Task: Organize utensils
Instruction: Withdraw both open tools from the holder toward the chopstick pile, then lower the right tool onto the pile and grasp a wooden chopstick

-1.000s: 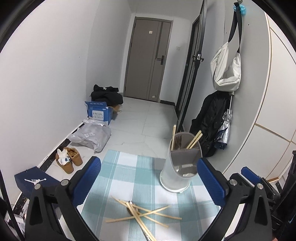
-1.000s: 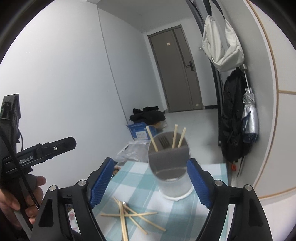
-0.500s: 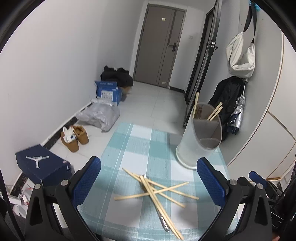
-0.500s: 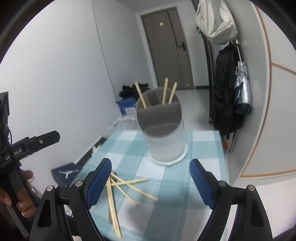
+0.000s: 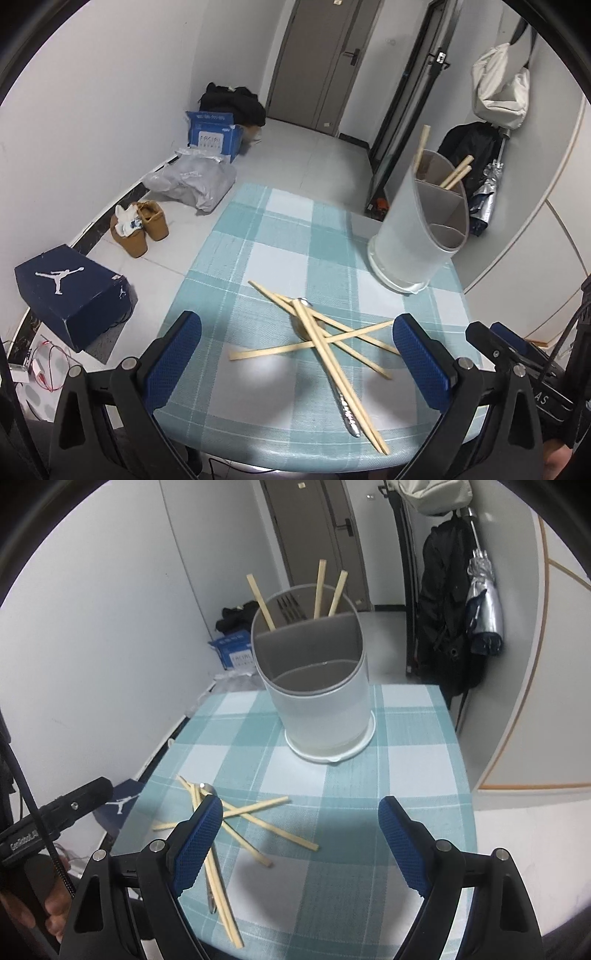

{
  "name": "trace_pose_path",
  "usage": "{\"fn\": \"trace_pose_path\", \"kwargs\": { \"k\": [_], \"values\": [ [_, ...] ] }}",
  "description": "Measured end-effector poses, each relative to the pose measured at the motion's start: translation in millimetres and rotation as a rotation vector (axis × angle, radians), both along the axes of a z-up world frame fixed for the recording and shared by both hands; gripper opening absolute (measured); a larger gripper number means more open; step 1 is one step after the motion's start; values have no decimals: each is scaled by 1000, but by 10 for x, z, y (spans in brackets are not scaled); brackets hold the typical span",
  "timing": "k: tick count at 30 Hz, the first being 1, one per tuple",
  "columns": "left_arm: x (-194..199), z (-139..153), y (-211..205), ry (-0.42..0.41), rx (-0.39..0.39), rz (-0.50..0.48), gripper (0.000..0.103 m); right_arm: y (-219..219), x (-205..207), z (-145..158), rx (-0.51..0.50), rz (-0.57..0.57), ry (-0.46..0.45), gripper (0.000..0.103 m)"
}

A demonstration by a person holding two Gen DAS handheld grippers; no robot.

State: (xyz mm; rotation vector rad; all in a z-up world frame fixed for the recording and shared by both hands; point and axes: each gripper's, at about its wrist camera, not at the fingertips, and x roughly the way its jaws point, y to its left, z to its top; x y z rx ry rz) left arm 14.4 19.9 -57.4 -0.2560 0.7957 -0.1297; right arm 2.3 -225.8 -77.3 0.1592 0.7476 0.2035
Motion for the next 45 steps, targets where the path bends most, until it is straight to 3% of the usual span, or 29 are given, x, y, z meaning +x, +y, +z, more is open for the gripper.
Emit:
{"fn": "trace_pose_path", "kwargs": {
  "k": [10,18,21,23,26,32,38,41,45],
  "values": [
    [224,-79,507,98,-123,118,102,191,350,-258,23,27,172,84],
    [304,-93,857,137,-239,242,102,808,435,-224,-86,315,205,77],
    [331,-93,957,148,-272,262,102,1166,387,-240,-184,494,174,68],
    [320,-97,1058,162,-328,278,102,1363,322,-262,-247,618,117,68],
    [258,-71,1204,144,-345,334,102,1641,280,-354,-341,760,68,63],
    [278,-113,1344,151,-388,382,102,1965,413,-565,-413,883,110,32],
    [285,-131,1451,149,-430,416,102,2192,373,-687,-454,1008,140,28],
    [277,-148,1480,158,-442,414,102,2247,394,-735,-516,1023,133,26],
    [283,-146,1475,158,-442,412,102,2233,488,-739,-504,1020,148,16]
  ]
}}
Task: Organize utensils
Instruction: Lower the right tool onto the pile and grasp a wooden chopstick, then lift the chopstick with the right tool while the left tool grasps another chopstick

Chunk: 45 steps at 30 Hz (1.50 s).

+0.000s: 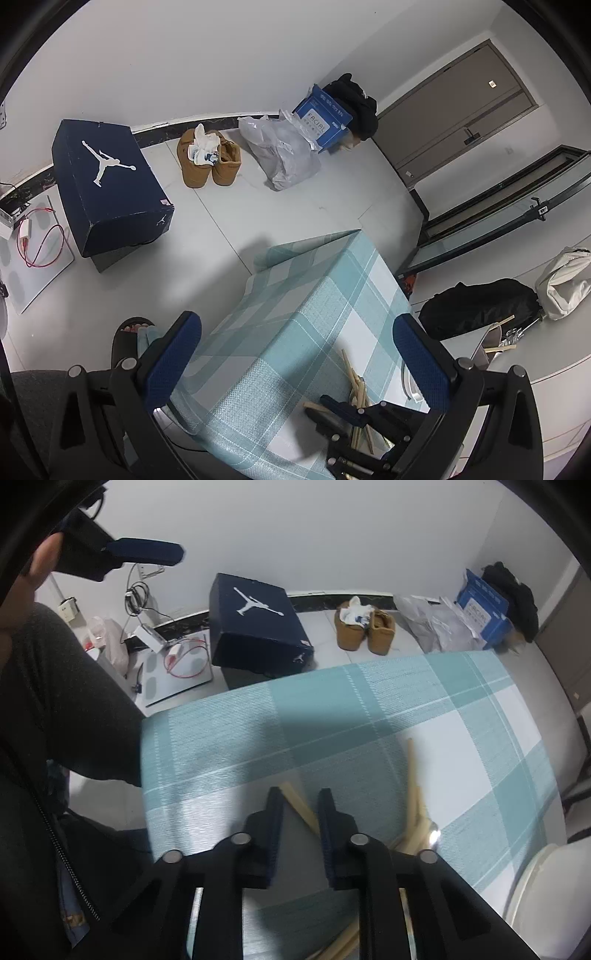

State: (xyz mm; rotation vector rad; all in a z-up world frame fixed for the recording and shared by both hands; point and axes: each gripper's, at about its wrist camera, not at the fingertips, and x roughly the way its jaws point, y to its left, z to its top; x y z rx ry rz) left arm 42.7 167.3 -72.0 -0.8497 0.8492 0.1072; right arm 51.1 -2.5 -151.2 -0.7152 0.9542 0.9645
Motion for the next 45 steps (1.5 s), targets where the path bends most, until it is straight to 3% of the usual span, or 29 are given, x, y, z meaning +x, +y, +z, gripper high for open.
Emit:
{"fn": "trace_pose_path", "kwargs": {
  "k": [4,18,26,33,40,45],
  "values": [
    [6,-3,-6,3,-4,-2,102,-59,123,16,3,-31,-23,6],
    [16,10,-111,15,29,-28,102,-363,432,281,137,-277,-151,6],
    [37,13,-265,22,105,-52,102,-906,432,735,339,-467,-143,6],
    [89,-38,-587,42,203,-156,102,-1495,284,1110,526,-612,-144,5],
    [120,-198,-866,100,266,-267,102,-1942,118,1218,630,-692,-151,5],
    [170,-275,-930,133,243,-289,102,-2158,68,1252,694,-729,-156,5]
  ]
}}
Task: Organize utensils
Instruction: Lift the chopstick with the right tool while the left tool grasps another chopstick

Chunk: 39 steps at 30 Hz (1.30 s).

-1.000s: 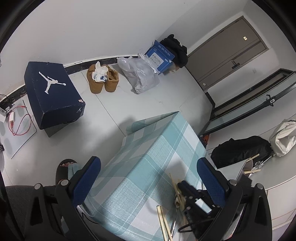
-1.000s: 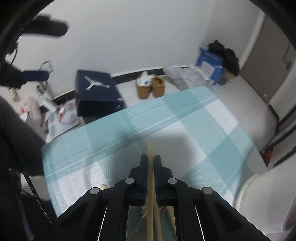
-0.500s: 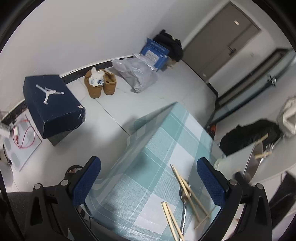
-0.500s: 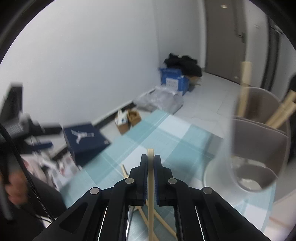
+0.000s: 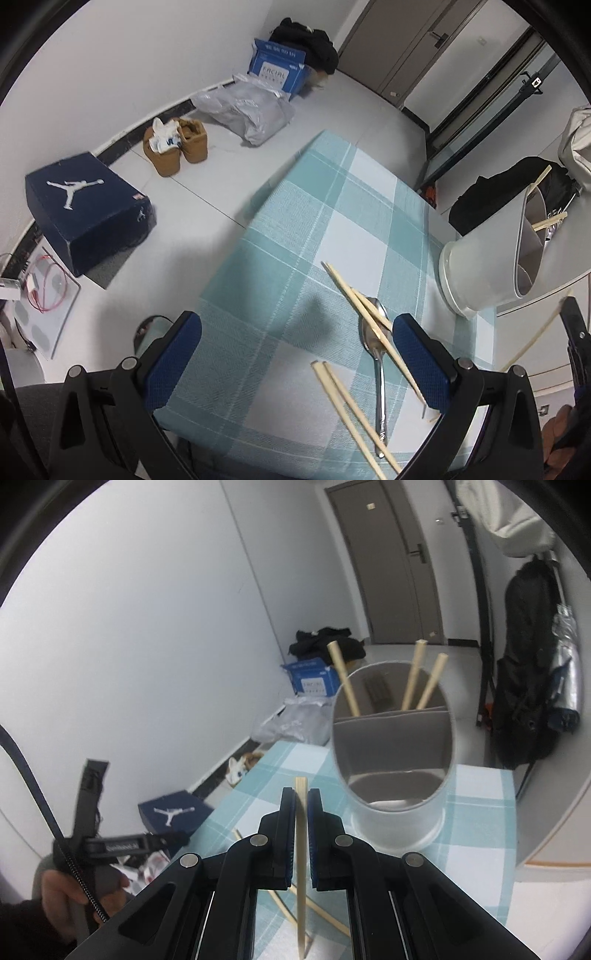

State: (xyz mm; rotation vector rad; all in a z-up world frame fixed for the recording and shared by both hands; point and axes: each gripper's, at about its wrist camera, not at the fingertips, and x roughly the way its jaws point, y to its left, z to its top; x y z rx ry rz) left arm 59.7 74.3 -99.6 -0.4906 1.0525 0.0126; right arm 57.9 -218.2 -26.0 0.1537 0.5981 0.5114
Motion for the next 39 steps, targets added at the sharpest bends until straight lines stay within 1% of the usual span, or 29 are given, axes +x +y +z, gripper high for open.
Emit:
{"fn": "trace_pose_path", "kwargs": {
  "k": [4,6,9,11,13,14,17,20,22,23,25,27,29,30,32,33,34,35,36,39],
  "values": [
    [178,-19,-96,34,3,-13,97,-113,-16,21,33,-17,-17,5],
    [270,-41,-92,62,-28,3,95,-125,-16,19,26,-20,-29,5],
    [402,-72,-120,105,-64,25,89,-184,-56,16,20,-21,-44,5],
    [493,-107,-131,147,-70,46,74,-215,-60,26,32,-16,-41,5],
    [557,-155,-140,186,-90,61,68,-258,-79,47,38,-18,-53,5],
    [582,-187,-137,207,-102,71,62,-280,-96,54,44,-16,-56,5],
    [590,-243,-152,251,-98,109,53,-325,-181,85,60,-18,-65,5],
    [594,-288,-200,278,-149,121,48,-361,-164,92,75,-20,-63,5],
    [625,-277,-250,287,-132,126,45,-390,-175,92,86,-21,-66,5],
    [634,-264,-274,287,-113,130,41,-397,-179,104,90,-20,-66,5],
    [660,-253,-309,299,-88,135,35,-415,-192,124,93,-19,-74,5],
    [664,-246,-336,304,-69,150,34,-445,-217,140,101,-20,-79,5],
    [682,-244,-342,313,-50,166,26,-475,-234,153,110,-23,-83,5],
    [683,-245,-353,321,-34,177,24,-491,-245,158,116,-23,-82,5],
    [707,-262,-347,330,-21,195,17,-503,-262,167,120,-27,-83,5],
    [700,-271,-339,333,-26,212,14,-506,-269,170,121,-28,-81,6],
    [695,-285,-325,335,-43,225,7,-505,-270,172,121,-26,-79,6],
    [686,-308,-319,340,-62,243,7,-506,-272,178,119,-25,-80,6],
    [686,-303,-321,337,-58,256,7,-503,-280,184,115,-24,-82,6],
    [715,-300,-366,333,-51,255,5,-495,-309,192,110,-17,-85,6]
  ]
}}
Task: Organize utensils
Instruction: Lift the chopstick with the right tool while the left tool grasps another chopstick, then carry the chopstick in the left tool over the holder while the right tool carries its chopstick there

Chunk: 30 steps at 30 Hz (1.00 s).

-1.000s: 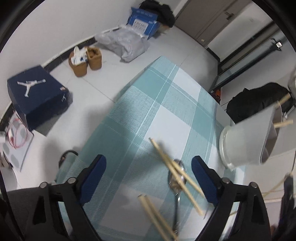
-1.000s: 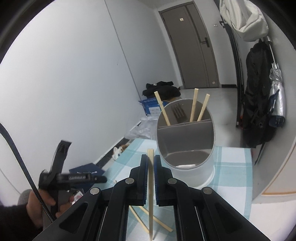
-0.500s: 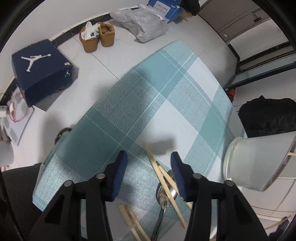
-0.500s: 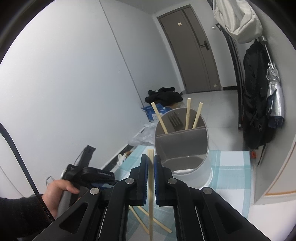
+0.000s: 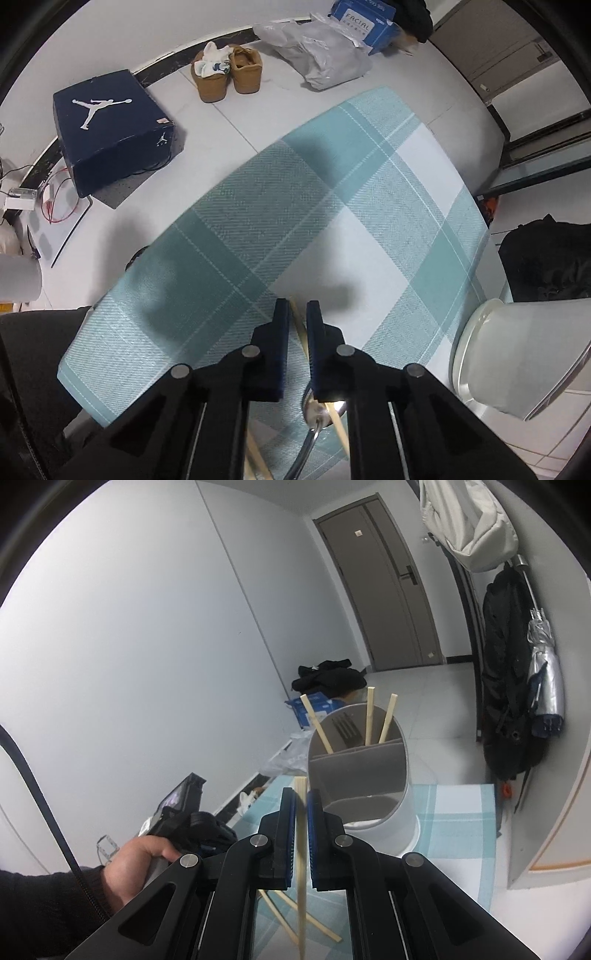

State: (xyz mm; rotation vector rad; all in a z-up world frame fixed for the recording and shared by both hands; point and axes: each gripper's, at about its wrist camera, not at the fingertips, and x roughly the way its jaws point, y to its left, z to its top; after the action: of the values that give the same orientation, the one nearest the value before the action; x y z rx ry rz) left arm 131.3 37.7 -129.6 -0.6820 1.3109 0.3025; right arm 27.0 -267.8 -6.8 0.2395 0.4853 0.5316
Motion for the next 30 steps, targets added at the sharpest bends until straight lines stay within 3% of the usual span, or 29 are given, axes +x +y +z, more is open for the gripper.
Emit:
{"fn": "trace_pose_path", "kwargs": {
  "k": [8,15,22,30],
  "values": [
    [-8,16,-9,-23,0,40,1,-25,6,9,-4,-7,-2,6],
    [-64,238,-21,-131,-10,16,1,-17,29,8,-14,-9,-4,6],
    [-182,560,-170,-288,16,-123,1,-11,53,-20,-10,-25,11,6],
    [-396,885,-350,-395,38,-276,1,-4,23,-78,-16,-62,24,6]
  ]
}}
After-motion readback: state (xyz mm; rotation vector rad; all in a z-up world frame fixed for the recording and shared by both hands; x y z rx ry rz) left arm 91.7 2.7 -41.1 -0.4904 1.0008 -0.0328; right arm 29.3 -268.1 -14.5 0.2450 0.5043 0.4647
